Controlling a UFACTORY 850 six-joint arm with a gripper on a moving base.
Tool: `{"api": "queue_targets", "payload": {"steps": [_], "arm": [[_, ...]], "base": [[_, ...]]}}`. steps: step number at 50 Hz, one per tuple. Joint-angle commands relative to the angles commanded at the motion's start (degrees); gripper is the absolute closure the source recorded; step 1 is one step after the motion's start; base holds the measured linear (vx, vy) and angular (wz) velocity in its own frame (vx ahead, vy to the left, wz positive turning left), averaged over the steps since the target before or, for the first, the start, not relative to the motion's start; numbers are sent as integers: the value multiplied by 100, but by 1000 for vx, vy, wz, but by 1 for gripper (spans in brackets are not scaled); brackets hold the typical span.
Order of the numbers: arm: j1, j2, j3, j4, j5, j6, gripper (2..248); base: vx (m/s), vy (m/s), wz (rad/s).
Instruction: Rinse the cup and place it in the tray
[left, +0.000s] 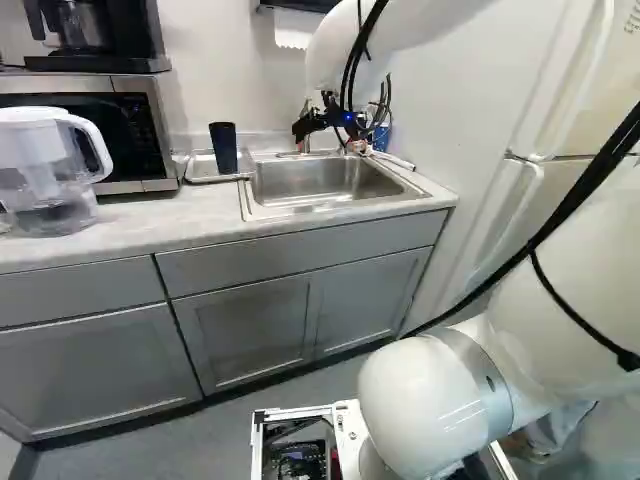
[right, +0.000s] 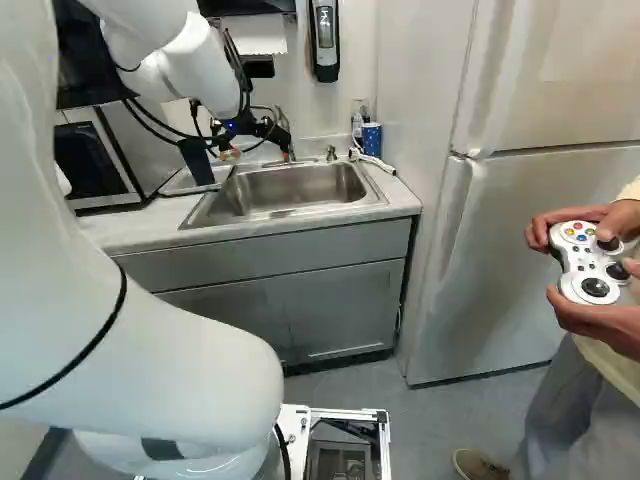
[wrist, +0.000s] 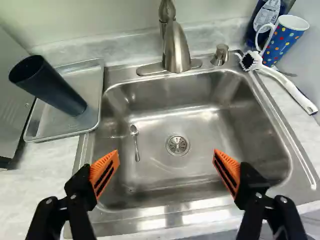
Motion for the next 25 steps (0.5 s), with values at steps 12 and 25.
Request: {"api": "queue_targets", "payload": {"steps": [12, 25], "arm": [[0, 0, 0, 0, 0, 0, 3], [0, 0, 0, 0, 0, 0, 3]], "base": [[-94, 5, 47], [-92, 29, 152]]}}
